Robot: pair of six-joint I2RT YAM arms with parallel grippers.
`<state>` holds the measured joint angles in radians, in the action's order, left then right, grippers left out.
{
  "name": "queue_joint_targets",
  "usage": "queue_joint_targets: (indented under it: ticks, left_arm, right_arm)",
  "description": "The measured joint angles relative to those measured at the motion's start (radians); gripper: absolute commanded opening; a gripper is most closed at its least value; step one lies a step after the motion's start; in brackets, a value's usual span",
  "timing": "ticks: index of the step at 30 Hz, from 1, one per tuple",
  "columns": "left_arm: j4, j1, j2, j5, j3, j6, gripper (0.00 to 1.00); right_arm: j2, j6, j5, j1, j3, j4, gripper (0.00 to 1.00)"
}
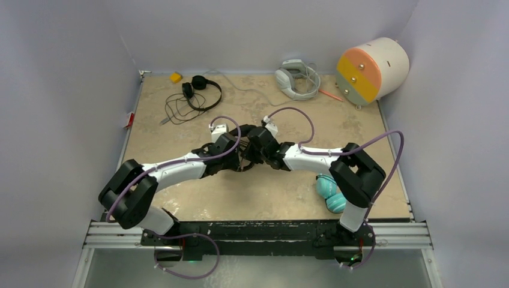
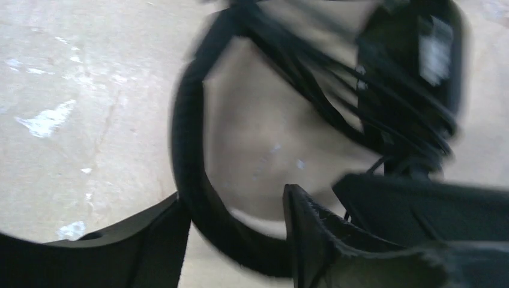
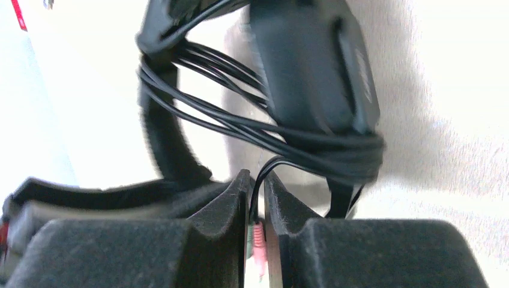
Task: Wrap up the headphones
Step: Place the headphones at the center of the board, then move the headphones to the corner of the board.
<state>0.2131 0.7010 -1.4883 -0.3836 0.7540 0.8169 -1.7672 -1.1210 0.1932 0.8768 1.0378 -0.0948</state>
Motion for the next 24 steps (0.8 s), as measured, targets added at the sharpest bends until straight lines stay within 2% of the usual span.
queue_joint_targets:
  ticks: [10,17,24]
  left_arm:
    - [-0.005,0.018,0.095,0.065,-0.018,-0.017,0.61]
    - [0.021,0.018,0.216,0.076,-0.055,-0.016,0.56]
    - [0.035,0.002,0.317,0.063,-0.083,-0.019,0.51]
  right_arm:
    - [-0.061,0.036,0.026,-0.014,0.059,0.0,0.14]
    - [-0.121,0.052,0.023,-0.021,0.086,0.003,0.14]
    - [-0.131,0.023,0.015,-0.03,0.12,0.038,0.22]
